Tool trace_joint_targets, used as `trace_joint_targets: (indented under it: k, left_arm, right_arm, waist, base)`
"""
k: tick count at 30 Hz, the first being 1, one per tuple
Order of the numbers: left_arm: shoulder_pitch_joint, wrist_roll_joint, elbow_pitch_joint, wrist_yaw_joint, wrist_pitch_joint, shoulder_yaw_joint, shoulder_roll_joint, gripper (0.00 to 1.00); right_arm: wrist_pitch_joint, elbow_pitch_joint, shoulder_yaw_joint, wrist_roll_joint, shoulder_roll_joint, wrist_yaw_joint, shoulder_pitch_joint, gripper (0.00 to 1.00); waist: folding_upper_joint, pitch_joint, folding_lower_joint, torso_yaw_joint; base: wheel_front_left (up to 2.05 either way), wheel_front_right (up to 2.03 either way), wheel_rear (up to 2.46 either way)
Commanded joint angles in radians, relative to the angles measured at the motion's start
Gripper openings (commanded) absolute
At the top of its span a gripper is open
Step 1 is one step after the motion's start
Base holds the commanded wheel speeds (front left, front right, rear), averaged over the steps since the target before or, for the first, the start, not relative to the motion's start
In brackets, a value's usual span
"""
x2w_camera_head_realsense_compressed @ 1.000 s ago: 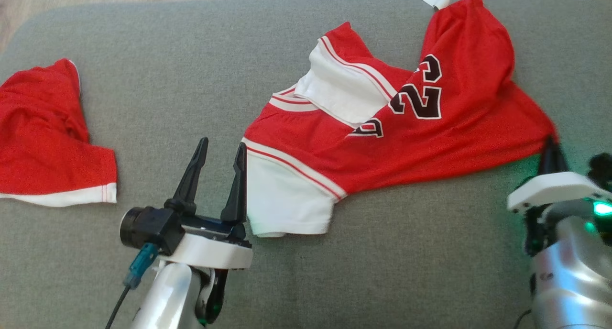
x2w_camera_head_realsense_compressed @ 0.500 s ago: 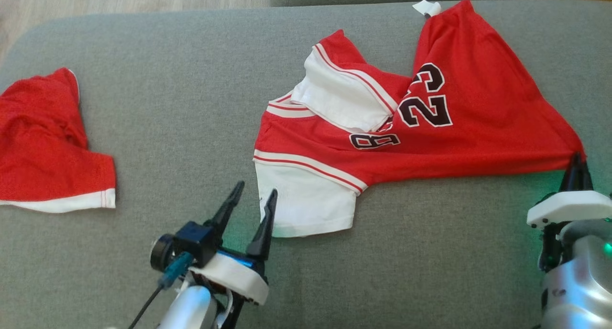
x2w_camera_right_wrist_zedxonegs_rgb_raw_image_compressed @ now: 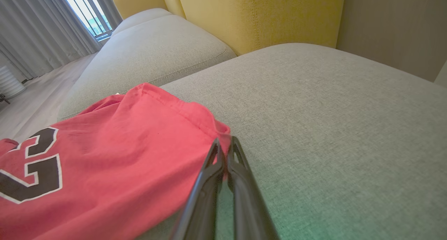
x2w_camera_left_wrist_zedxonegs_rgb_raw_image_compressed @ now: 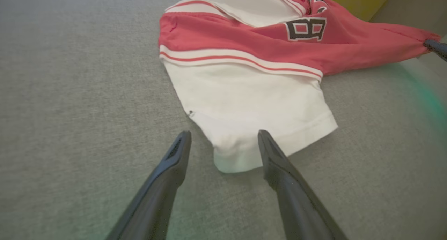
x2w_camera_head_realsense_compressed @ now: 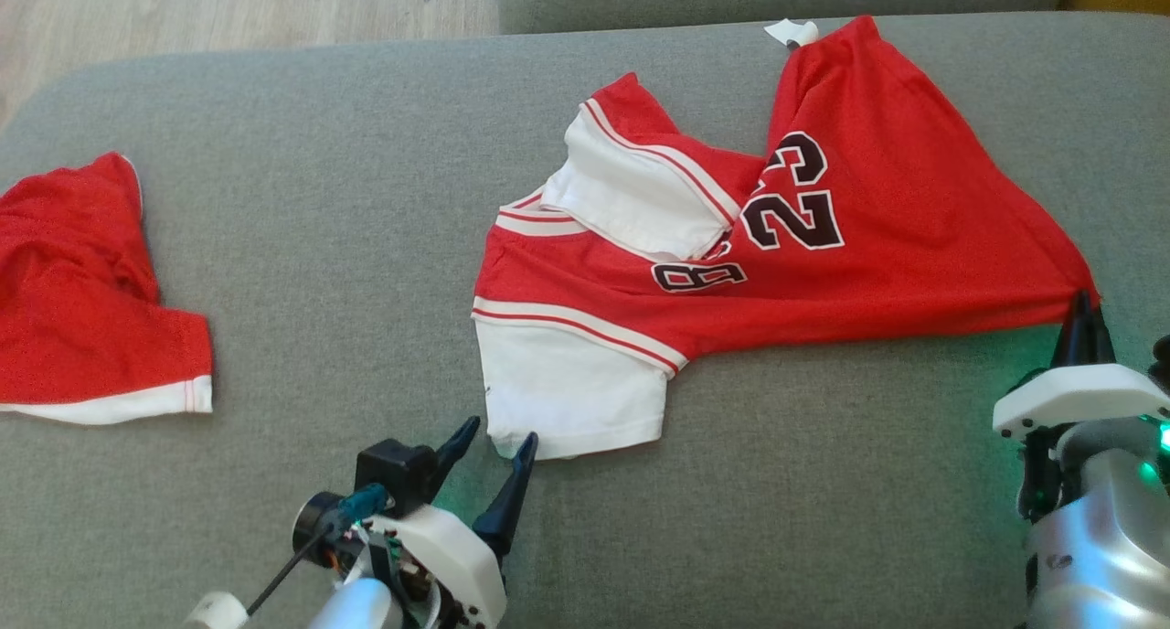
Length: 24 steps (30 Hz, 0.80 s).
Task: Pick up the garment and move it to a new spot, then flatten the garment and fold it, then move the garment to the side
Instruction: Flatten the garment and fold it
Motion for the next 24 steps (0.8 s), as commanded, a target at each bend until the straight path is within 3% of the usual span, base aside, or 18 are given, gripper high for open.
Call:
trace_joint_targets:
  k: [1, 12, 13, 14, 15, 20, 24]
  left_arm:
    - [-0.009, -0.016, -0.042, -0.002, 0.005, 0.023, 0.012, 1.00]
    - [-0.016, -0.051, -0.033, 0.001, 0.106, -0.020, 0.009, 1.00]
    - [-0.016, -0.060, -0.030, 0.001, 0.116, -0.024, 0.008, 0.92]
    - [-0.017, -0.069, -0.028, 0.000, 0.124, -0.025, 0.008, 0.40]
    - [-0.018, -0.077, -0.026, -0.001, 0.129, -0.026, 0.009, 0.00]
    - [-0.019, -0.111, -0.030, -0.003, 0.134, -0.031, 0.013, 0.00]
    - [-0.033, -0.133, -0.062, -0.005, 0.068, -0.017, 0.026, 0.00]
  right_arm:
    - [-0.013, -0.024, 0.029, 0.009, -0.003, 0.007, 0.001, 0.00]
    - [-0.013, -0.026, 0.074, 0.023, -0.003, 0.007, -0.013, 0.00]
    - [-0.013, -0.029, 0.078, 0.024, -0.003, 0.007, -0.015, 0.00]
    - [-0.013, -0.031, 0.083, 0.027, -0.003, 0.007, -0.017, 0.00]
    - [-0.013, -0.034, 0.087, 0.029, -0.003, 0.007, -0.019, 0.00]
    - [-0.014, -0.047, 0.103, 0.037, -0.003, 0.007, -0.020, 0.00]
    - [-0.014, -0.073, 0.108, 0.031, -0.003, 0.007, -0.013, 0.00]
  waist:
    - [0.0000, -0.002, 0.0001, -0.003]
    - [0.0000, 0.014, 0.0001, -0.024]
    - [0.0000, 0.017, 0.0001, -0.025]
    - [0.0000, 0.020, 0.0001, -0.027]
    - [0.0000, 0.022, 0.0001, -0.028]
    - [0.0000, 0.027, 0.0001, -0.028]
    - [0.0000, 0.022, 0.0001, -0.024]
  base:
    - [0.00, 0.00, 0.00]
    - [0.00, 0.00, 0.00]
    - [0.00, 0.00, 0.00]
    - [0.00, 0.00, 0.00]
    - [0.00, 0.00, 0.00]
    - [0.00, 0.00, 0.00]
    - [0.00, 0.00, 0.00]
